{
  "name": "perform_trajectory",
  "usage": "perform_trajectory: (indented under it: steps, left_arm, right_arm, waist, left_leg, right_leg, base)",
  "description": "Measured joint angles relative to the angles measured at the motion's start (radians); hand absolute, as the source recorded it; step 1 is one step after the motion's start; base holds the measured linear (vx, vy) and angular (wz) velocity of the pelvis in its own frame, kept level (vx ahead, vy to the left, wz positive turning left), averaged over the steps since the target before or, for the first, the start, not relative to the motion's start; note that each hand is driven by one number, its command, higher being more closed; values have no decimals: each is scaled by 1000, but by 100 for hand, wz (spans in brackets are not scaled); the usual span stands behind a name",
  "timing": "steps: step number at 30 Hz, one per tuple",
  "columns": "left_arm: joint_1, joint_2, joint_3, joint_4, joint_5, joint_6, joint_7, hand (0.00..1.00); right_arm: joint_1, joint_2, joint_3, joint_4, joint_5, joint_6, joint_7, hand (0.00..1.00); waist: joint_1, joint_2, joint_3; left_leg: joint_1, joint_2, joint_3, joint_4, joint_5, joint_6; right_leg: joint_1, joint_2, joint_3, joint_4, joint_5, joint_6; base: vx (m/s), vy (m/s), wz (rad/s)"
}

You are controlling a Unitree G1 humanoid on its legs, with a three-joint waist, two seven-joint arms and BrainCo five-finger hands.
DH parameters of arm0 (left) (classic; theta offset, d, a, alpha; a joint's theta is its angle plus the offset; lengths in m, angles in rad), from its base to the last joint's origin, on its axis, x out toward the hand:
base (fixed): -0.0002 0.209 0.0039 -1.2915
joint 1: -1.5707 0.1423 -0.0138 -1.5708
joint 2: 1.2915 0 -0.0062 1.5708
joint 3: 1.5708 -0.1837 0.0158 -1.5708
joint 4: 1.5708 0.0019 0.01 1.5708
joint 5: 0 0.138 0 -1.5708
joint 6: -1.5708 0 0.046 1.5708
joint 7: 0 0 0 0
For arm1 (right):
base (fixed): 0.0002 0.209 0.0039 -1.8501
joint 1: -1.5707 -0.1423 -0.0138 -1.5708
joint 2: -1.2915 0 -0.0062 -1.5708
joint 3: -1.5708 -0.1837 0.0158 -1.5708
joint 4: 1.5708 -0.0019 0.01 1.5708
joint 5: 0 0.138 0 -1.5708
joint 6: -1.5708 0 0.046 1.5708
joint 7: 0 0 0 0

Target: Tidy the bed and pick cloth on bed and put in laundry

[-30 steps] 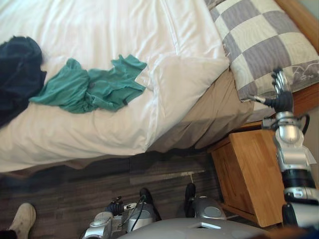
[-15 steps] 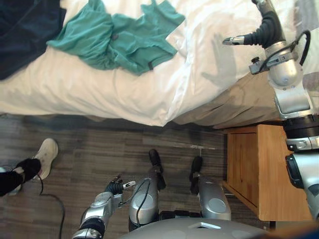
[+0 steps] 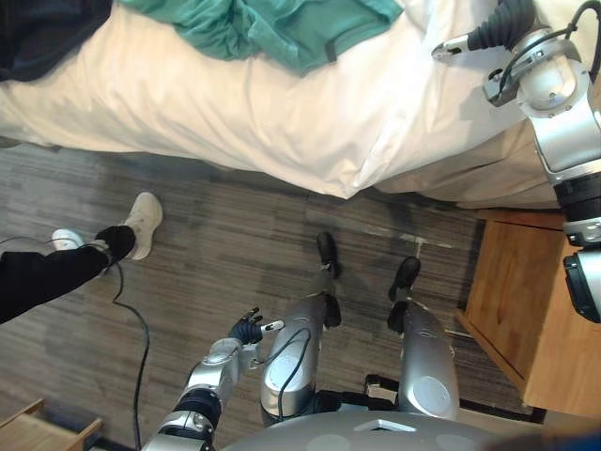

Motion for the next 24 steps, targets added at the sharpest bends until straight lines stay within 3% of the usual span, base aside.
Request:
perform_trajectory:
  steps: [1,3,7,16,20,21,24]
  left_arm:
    - [0,1,-21,1,-12,1,6,0]
    - [1,4,-41,2,-37,0,12,0]
    - [1,8,-64,3,-73,-9,12,0]
    - [34,7,-72,-4,-57,-79,-54,0]
    - [79,6,-57,-46,-25,-107,-79,0]
    - [89,6,-46,-45,-16,-112,-90,0]
    - [102,4,-25,-43,16,-111,-99,0]
  right_arm:
    - [-47,-26,25,39,4,12,-6,100]
    - [-81,-40,28,83,8,14,-17,100]
    - [-119,-58,27,149,49,9,-18,100]
    - [-73,-83,-5,242,140,-114,25,100]
    - [37,-56,-112,240,200,-162,22,100]
    - [100,-25,-182,218,218,-187,13,100]
    - [243,61,-317,144,260,-221,-25,100]
  waist:
    - [2,18,-2]
    - [5,28,-9]
    - [5,34,-13]
    - [1,43,-19]
    - [-17,43,-19]
    - [-40,41,-18]
    - [-56,30,-12]
  left_leg:
    - [-18,-2,-1,0,4,0]
    - [-38,-2,0,0,9,-4]
    - [-42,-2,7,0,6,-12]
    - [22,-4,47,0,6,-11]
    - [96,-2,68,-1,-13,-28]
    - [119,2,84,-1,-19,-26]
    - [182,13,125,-1,-37,-19]
  right_leg:
    - [-25,-4,2,10,0,0]
    - [-49,-4,5,14,0,0]
    - [-62,-5,15,17,0,0]
    - [-10,0,51,-15,27,7]
    - [54,8,75,-46,27,9]
    - [88,17,86,-68,32,18]
    - [152,38,127,-122,59,23]
  base:
    - [0,0,0]
    - [-19,7,-1]
    - [-20,15,-5]
    - [20,20,-14]
    - [35,-29,-24]
    - [35,-36,-38]
    - [32,-31,-48]
